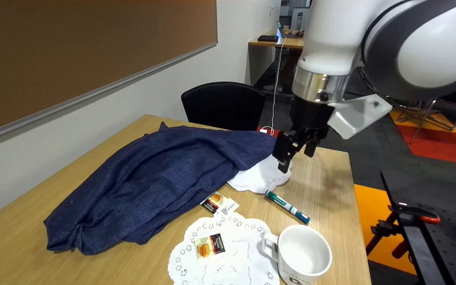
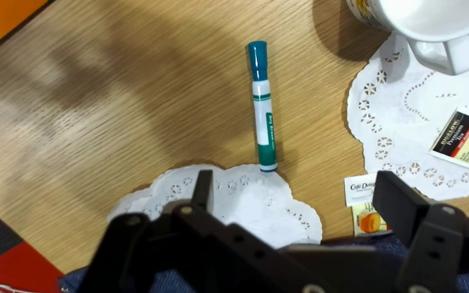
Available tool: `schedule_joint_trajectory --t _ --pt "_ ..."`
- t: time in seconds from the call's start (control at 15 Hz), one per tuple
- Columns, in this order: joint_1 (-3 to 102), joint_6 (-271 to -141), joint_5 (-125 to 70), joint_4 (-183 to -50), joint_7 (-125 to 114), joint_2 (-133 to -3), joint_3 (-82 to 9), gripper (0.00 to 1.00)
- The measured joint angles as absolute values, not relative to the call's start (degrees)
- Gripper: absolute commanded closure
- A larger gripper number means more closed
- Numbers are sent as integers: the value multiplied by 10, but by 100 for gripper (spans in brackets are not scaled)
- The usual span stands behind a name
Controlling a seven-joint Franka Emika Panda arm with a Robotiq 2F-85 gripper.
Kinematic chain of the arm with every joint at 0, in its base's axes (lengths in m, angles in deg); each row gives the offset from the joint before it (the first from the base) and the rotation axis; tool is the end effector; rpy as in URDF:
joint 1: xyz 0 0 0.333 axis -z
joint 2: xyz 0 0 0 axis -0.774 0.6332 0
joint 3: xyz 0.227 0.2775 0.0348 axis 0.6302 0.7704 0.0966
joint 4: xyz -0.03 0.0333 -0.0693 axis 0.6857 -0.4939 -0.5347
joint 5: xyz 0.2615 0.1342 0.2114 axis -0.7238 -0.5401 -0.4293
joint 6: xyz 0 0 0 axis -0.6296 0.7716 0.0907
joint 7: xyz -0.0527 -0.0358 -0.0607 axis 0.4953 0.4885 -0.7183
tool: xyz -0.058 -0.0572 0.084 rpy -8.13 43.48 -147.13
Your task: Remove the marker out of the cup and put it on the table
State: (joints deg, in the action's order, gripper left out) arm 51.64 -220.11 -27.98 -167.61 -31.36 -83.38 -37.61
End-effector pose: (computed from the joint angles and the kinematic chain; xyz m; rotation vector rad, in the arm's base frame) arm 0.4532 -0.0473 0.3405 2.9890 -0.9214 0.1074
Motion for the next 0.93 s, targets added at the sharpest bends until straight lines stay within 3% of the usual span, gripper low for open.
schedule_joint_trajectory --t 0.53,0.93 --pt "552 -2193 -169 -1754 -434 -1003 -330 0" --pt "558 -2194 -171 -1759 -434 -1006 -322 0"
